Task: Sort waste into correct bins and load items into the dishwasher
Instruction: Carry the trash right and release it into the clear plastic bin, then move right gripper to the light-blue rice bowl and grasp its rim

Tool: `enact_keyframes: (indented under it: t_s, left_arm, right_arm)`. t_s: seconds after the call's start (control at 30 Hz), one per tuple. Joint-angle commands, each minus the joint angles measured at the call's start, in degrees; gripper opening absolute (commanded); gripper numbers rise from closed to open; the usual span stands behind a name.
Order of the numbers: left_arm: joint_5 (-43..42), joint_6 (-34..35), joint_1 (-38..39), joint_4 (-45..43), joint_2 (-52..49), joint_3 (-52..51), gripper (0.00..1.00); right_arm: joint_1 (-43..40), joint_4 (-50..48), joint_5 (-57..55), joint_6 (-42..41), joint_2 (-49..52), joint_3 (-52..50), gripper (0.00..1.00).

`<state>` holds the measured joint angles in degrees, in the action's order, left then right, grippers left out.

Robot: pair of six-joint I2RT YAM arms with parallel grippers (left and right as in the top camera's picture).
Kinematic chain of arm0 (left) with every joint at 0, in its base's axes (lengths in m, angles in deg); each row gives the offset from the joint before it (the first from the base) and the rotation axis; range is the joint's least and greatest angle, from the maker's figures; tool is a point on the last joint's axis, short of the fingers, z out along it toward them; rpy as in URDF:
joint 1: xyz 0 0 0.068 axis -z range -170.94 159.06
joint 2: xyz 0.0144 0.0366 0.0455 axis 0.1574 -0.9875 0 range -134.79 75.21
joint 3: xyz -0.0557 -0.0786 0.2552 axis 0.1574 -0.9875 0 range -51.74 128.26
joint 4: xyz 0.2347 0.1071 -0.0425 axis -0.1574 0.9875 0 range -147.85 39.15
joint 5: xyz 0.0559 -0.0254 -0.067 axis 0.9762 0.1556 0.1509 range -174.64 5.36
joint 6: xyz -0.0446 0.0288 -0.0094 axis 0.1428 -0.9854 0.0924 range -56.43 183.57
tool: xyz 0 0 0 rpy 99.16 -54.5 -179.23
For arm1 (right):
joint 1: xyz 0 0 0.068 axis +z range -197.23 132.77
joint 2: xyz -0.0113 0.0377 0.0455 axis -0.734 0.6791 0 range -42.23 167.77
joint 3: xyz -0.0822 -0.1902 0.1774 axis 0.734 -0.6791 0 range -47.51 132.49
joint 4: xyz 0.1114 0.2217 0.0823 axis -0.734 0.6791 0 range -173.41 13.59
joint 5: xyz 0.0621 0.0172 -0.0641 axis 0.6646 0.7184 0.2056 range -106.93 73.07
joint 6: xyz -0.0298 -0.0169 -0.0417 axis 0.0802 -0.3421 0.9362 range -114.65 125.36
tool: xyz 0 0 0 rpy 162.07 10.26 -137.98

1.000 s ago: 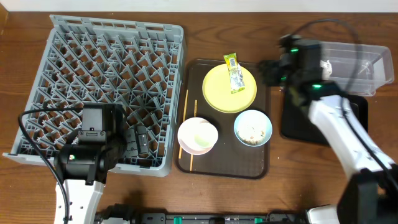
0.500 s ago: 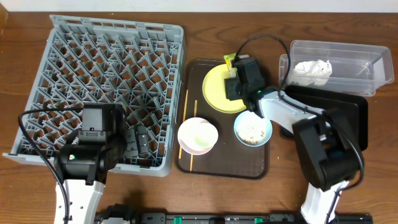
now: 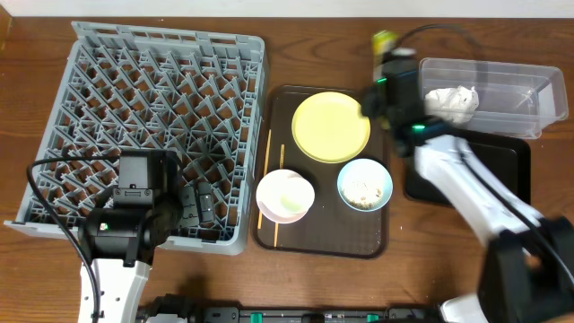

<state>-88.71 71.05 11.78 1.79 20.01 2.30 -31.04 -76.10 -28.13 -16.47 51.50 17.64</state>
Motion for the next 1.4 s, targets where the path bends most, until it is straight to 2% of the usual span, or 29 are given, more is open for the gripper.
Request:
enact_keyframes:
  t_s: [0.0,0.07,0.2,0.33,0.37,0.47,0.5,0.53,0.73,0.9,0.93,1.07,1.2,1.33,1.37]
  left_arm:
    - [0.5,0.1,-0.2,0.2,0.1,1.2,0.98]
    - [0.5,0.1,-0.2,0.1,0.1,1.2,0.98]
    - [0.5,0.1,-0.2,0.1,0.1,1.2,0.98]
    - [0.5,0.1,-0.2,0.1,0.1,1.2,0.98]
    - [0.5,0.1,-0.2,0.1,0.1,1.2,0.98]
    - [0.5,0.1,-0.2,0.1,0.1,1.2,0.98]
    - [0.5,0.1,-0.2,0.1,0.1,1.2,0.98]
    - [0.5,0.1,-0.2,0.2,0.1,1.2,0.98]
    - [0.5,0.1,-0.2,0.1,0.1,1.2,0.98]
    - [0.5,0.1,-0.2,0.1,0.1,1.2,0.98]
    - [0.5,0.1,-0.2,0.1,0.1,1.2,0.98]
    - [0.5,0.1,-0.2,0.1,0.1,1.2,0.98]
    - [0.5,0.1,-0.2,0.1,0.1,1.2,0.98]
    - [0.5,0.1,-0.2,0.1,0.1,1.2,0.98]
    - [0.5,0.1,-0.2,0.1,0.0,1.2,0.98]
  right_arm:
    - [-7.7,-0.2,-6.9,-9.2,-4.3,0.4,0.01]
    - [-11.5,0.1,-7.1,-12.8,-4.4,0.4,0.01]
    - [-19.4,2.8,-7.4,-27.1,-1.5,0.4,0.01]
    - [-21.8,2.5,-7.3,-30.3,2.1,0.4,0.02]
    - [-22.1,2.5,-7.3,-30.3,3.0,0.4,0.08]
    - [-22.2,2.0,-6.1,-30.2,4.1,0.4,0.4]
    - [-22.2,1.0,-4.8,-28.6,4.2,0.4,0.62]
    - [-22.2,-1.0,-2.1,-22.6,3.8,0.4,0.68]
    - [-22.2,0.1,6.0,-9.2,1.0,0.4,0.7]
    - [-21.3,9.4,19.2,4.3,-7.2,0.4,0.75]
    - [-20.3,14.4,21.3,7.5,-9.7,0.4,0.77]
    - [-16.0,27.5,23.7,11.6,-14.9,0.4,0.99]
    - [-10.2,35.2,24.8,12.3,-16.5,0.4,0.99]
    - [-1.3,41.9,26.8,18.1,-16.0,0.2,0.73]
    - [0.1,42.6,25.9,18.1,-15.8,0.1,0.69]
